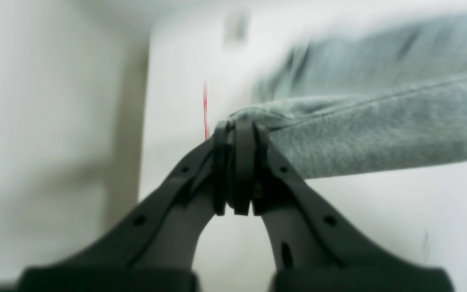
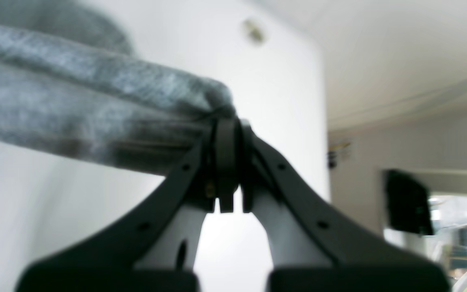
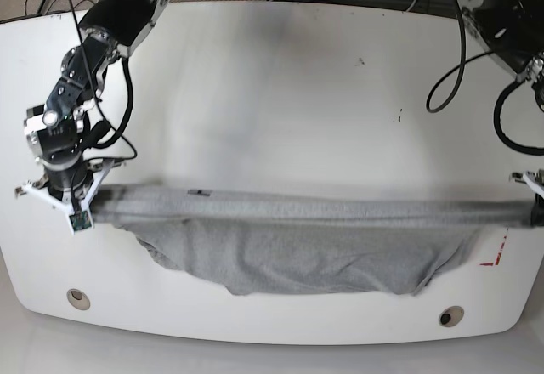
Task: Fold the T-shirt properly
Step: 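Lay the shirt flat and drag its edge back with both grippers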
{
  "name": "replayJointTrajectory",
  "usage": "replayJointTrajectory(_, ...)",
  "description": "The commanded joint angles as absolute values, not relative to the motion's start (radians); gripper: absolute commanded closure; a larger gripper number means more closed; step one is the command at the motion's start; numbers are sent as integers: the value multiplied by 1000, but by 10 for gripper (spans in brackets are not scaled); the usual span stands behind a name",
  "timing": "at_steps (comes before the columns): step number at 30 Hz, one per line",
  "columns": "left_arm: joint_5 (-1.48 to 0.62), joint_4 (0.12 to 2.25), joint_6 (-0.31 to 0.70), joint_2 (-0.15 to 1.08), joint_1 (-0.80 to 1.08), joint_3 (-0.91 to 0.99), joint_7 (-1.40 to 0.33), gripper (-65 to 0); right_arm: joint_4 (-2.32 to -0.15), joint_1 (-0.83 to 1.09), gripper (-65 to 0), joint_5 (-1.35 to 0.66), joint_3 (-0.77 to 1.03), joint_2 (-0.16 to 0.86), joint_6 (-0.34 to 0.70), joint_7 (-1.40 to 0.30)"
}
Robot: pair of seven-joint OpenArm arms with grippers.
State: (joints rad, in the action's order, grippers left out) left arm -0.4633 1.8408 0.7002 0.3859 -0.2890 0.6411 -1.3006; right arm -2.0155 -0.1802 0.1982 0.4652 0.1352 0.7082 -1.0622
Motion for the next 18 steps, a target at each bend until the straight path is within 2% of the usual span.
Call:
replayJointTrajectory(1, -470, 1860, 698, 409, -220, 656, -1231, -10, -2035, -136, -8, 213, 489, 111, 698, -1026)
replayJointTrajectory(10, -466, 1860, 698, 412, 39, 728, -1142, -10, -2037, 58, -8, 213, 533, 31, 698, -1009)
replayJointTrajectory(18, -460, 1857, 698, 412, 239, 805, -1132, -10, -2037, 188, -8, 213, 533, 21, 698, -1007)
